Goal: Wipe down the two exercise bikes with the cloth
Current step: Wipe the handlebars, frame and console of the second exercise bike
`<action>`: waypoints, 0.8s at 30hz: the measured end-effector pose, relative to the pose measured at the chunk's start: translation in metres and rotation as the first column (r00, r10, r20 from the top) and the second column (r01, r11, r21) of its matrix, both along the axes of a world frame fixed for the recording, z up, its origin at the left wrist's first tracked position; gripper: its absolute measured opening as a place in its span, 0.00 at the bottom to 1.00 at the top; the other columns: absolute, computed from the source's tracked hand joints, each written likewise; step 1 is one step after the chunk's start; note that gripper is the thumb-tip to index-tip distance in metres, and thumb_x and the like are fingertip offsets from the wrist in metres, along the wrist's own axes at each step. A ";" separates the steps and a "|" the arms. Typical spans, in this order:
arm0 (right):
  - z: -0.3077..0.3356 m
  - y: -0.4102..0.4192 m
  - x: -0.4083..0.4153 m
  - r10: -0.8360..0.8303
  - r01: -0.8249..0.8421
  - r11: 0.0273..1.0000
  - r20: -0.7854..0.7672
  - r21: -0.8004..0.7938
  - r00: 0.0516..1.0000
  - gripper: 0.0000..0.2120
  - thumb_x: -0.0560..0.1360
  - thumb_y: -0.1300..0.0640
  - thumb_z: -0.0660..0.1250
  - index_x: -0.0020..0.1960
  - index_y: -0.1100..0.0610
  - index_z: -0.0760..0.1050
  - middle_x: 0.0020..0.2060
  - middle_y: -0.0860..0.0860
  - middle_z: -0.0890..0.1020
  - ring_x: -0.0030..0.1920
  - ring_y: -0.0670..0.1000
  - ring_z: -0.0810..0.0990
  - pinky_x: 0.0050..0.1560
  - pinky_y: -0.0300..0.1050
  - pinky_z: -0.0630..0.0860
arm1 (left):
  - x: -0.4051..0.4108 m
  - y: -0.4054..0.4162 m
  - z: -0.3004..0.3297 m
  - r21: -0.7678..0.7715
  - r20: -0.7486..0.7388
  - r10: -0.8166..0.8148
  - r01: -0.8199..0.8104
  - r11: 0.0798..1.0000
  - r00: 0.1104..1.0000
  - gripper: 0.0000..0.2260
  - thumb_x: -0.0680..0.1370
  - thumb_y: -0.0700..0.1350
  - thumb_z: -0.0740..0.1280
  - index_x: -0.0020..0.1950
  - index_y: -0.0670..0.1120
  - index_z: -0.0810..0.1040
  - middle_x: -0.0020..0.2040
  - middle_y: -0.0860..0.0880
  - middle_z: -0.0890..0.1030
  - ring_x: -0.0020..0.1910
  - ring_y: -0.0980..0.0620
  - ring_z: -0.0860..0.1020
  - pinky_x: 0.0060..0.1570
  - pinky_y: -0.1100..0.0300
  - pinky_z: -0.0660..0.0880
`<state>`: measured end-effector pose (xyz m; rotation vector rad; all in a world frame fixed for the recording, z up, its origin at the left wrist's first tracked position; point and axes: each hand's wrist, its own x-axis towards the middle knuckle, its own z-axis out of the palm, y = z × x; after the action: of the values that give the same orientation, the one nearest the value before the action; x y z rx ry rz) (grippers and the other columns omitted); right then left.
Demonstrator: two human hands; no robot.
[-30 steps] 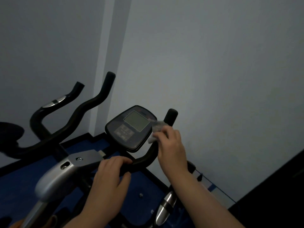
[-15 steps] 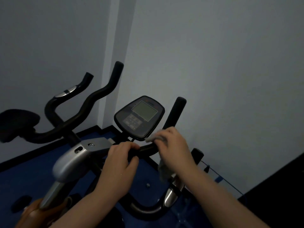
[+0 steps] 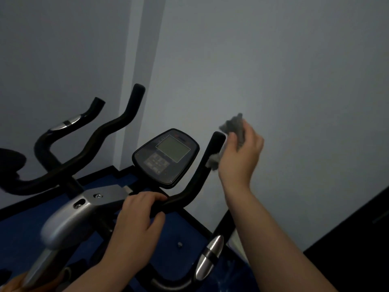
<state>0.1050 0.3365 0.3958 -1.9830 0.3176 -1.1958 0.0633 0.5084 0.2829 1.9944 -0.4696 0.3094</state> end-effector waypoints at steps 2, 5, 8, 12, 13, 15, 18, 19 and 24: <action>-0.009 0.008 0.017 0.011 -0.008 0.999 -0.060 0.037 0.998 0.18 0.81 0.59 0.58 0.70 0.54 0.69 0.60 0.49 0.70 0.56 0.42 0.72 0.51 0.20 0.61 | 0.000 0.001 0.000 -0.003 -0.008 -0.005 0.005 1.000 1.000 0.13 0.75 0.40 0.67 0.55 0.56 0.74 0.49 0.66 0.72 0.56 0.62 0.67 0.51 0.70 0.64; -0.037 0.023 0.016 -0.020 0.023 0.991 -0.021 0.136 1.000 0.20 0.82 0.57 0.55 0.73 0.51 0.64 0.63 0.49 0.70 0.57 0.40 0.69 0.47 0.17 0.62 | 0.000 0.000 0.001 -0.006 -0.010 0.000 0.000 1.000 1.000 0.13 0.75 0.40 0.66 0.55 0.57 0.74 0.49 0.66 0.72 0.55 0.63 0.66 0.51 0.70 0.64; -0.059 0.025 0.003 -0.016 0.047 0.973 -0.139 0.224 0.990 0.20 0.82 0.58 0.55 0.74 0.52 0.63 0.63 0.50 0.72 0.56 0.41 0.71 0.53 0.25 0.67 | 0.001 -0.001 0.000 0.018 -0.003 0.008 -0.007 1.000 1.000 0.12 0.75 0.41 0.66 0.55 0.55 0.74 0.49 0.65 0.72 0.55 0.61 0.66 0.52 0.65 0.63; -0.030 0.008 0.002 -0.045 0.059 0.980 -0.078 0.192 0.996 0.16 0.81 0.60 0.57 0.67 0.56 0.72 0.57 0.49 0.76 0.58 0.47 0.75 0.57 0.28 0.68 | 0.002 0.000 -0.001 0.004 -0.004 -0.005 0.005 1.000 1.000 0.12 0.75 0.41 0.66 0.55 0.57 0.74 0.50 0.65 0.73 0.56 0.65 0.66 0.51 0.69 0.64; -0.017 0.004 0.009 -0.072 0.075 0.985 -0.029 0.156 0.997 0.17 0.81 0.60 0.57 0.69 0.56 0.71 0.57 0.48 0.74 0.56 0.45 0.73 0.52 0.20 0.63 | 0.002 0.000 -0.001 -0.001 -0.007 -0.002 0.002 1.000 1.000 0.12 0.76 0.42 0.66 0.55 0.58 0.74 0.50 0.65 0.73 0.57 0.66 0.66 0.51 0.71 0.64; -0.004 0.005 0.020 -0.062 0.065 0.993 -0.032 0.097 0.998 0.18 0.82 0.58 0.56 0.71 0.55 0.69 0.58 0.50 0.73 0.55 0.43 0.71 0.49 0.20 0.60 | 0.003 0.001 -0.002 0.002 -0.015 0.003 -0.003 1.000 1.000 0.12 0.76 0.42 0.65 0.55 0.57 0.74 0.50 0.65 0.73 0.58 0.69 0.65 0.50 0.74 0.64; -0.037 0.018 0.009 -0.015 0.036 0.990 -0.153 0.136 0.988 0.17 0.83 0.54 0.54 0.69 0.54 0.69 0.58 0.49 0.74 0.55 0.46 0.74 0.54 0.36 0.69 | 0.003 0.001 -0.004 -0.012 -0.037 0.008 -0.008 1.000 0.999 0.12 0.76 0.43 0.65 0.55 0.58 0.74 0.51 0.62 0.73 0.57 0.71 0.64 0.49 0.72 0.65; -0.054 0.019 0.000 0.002 0.038 0.985 -0.224 0.171 0.975 0.16 0.82 0.54 0.54 0.67 0.56 0.71 0.56 0.52 0.76 0.55 0.50 0.76 0.55 0.43 0.73 | 0.004 0.002 -0.004 -0.018 -0.044 0.008 -0.008 1.000 0.999 0.12 0.76 0.43 0.65 0.56 0.58 0.74 0.51 0.61 0.73 0.57 0.71 0.64 0.49 0.72 0.65; -0.062 0.012 -0.023 0.074 -0.061 0.995 -0.183 0.076 0.980 0.11 0.81 0.55 0.58 0.56 0.58 0.76 0.48 0.53 0.78 0.48 0.49 0.77 0.48 0.40 0.75 | 0.005 0.001 -0.006 -0.010 -0.009 0.013 -0.013 1.000 1.000 0.12 0.76 0.42 0.65 0.57 0.54 0.75 0.52 0.58 0.75 0.55 0.66 0.65 0.51 0.76 0.63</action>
<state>0.0823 0.3482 0.3342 -2.0322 0.3780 -0.9463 0.0679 0.5097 0.2765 1.9892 -0.4496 0.3104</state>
